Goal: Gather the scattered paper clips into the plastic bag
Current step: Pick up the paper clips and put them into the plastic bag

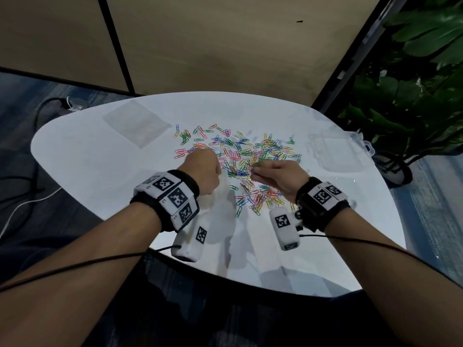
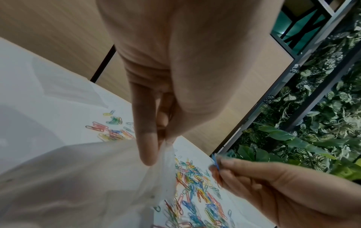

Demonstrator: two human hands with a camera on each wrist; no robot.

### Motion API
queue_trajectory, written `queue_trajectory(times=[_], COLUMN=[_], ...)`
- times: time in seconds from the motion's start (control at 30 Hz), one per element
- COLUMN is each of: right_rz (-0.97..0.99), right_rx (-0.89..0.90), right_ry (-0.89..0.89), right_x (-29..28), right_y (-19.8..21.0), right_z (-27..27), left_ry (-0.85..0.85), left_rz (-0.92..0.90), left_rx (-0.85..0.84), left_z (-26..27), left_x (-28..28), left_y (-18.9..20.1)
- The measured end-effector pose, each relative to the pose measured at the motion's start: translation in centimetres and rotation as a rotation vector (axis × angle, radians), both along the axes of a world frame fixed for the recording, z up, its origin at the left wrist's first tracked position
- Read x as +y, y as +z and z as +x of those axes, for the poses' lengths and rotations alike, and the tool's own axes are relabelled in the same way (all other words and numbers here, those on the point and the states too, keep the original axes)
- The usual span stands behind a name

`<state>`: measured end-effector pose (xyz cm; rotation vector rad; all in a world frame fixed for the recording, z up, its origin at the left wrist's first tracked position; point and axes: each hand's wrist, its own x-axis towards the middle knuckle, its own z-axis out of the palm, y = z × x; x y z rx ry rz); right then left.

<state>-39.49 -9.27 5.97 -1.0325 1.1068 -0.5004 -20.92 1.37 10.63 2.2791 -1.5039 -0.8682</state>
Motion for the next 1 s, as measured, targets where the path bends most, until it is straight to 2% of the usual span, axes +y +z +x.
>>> queue_trajectory(times=[0.1, 0.23, 0.33, 0.4, 0.5, 0.67, 0.8, 0.93, 1.0], right_rz=[0.062, -0.091, -0.024, -0.019, -0.190, -0.501, -0.672, -0.800, -0.853], right_rx=[-0.025, 0.173, 0.143, 0.187, 0.379, 0.597, 0.642, 0.785, 0.782], right_ry=[0.084, 0.178, 0.164, 0.166, 0.253, 0.459, 0.508, 0.899, 0.969], right_x=[2.4, 4.4, 4.8, 4.9, 4.8, 5.1, 5.5, 5.8, 5.6], right_y=[0.1, -1.2, -1.4, -1.8, -1.9, -0.3, 0.7, 1.2, 1.1], right_z=[2.1, 3.6, 4.2, 4.6, 4.8, 5.0, 5.3, 5.6, 5.4], left_ry=[0.023, 0.029, 0.006, 0.005, 0.006, 0.026, 0.005, -0.030, -0.037], left_rz=[-0.019, -0.052, -0.051, -0.060, -0.086, -0.106, -0.096, -0.076, -0.064], left_rx=[0.026, 0.057, 0.092, 0.084, 0.061, 0.043, 0.043, 0.050, 0.063], left_z=[-0.5, -1.1, -1.7, -2.3, -2.5, -1.6, -1.2, -0.9, -0.9], left_x=[-0.3, -0.2, 0.0, 0.0, 0.2, 0.3, 0.5, 0.9, 0.9], left_y=[-0.3, -0.2, -0.7, -1.0, -1.3, -0.9, -0.3, 0.0, 0.1])
